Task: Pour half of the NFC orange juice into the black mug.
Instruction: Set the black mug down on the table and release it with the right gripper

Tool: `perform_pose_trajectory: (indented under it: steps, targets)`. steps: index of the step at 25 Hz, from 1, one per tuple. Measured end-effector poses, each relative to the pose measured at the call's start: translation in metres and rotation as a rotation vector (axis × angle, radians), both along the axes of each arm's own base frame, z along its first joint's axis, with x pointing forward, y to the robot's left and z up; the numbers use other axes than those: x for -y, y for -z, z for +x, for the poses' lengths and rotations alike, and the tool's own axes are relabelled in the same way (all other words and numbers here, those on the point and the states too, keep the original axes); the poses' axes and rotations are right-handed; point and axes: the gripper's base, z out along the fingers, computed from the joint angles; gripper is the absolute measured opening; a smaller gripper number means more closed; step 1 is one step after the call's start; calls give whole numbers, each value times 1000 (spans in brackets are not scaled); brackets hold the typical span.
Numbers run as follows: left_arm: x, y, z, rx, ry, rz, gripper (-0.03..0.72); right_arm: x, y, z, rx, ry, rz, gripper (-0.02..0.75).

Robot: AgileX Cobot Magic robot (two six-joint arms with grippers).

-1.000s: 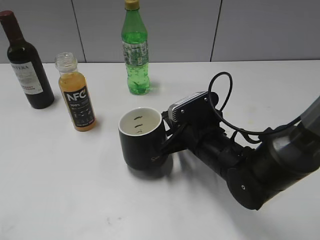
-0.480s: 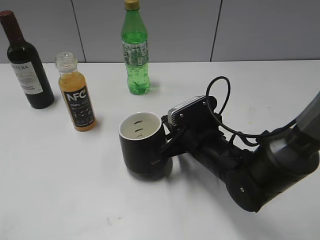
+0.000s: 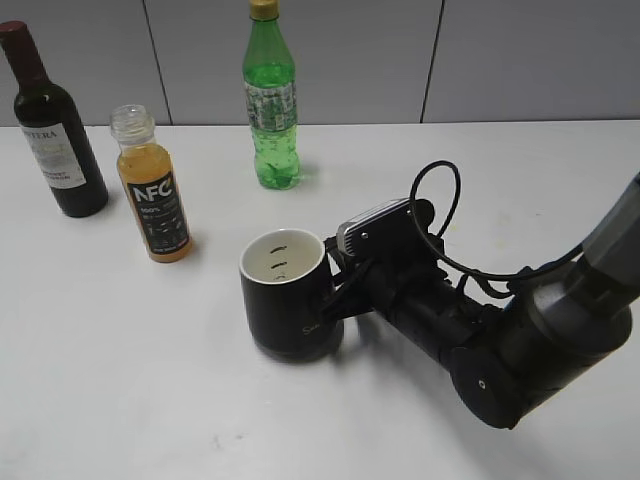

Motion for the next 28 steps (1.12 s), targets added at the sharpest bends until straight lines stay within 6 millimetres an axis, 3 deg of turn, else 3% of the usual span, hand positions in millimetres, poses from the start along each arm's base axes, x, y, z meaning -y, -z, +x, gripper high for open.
perform_pose_trajectory:
  steps: [4,14,21,28]
  targets:
    - [0,0,0,0,0,0,221,-1,-1,0,7,-1,12,81]
    - [0,0,0,0,0,0,221,11,6,-14,-27,4,-16,323]
    - [0,0,0,0,0,0,221,22,10,-25,-63,14,-46,536]
    - [0,0,0,0,0,0,221,32,-2,-36,-64,24,-46,587]
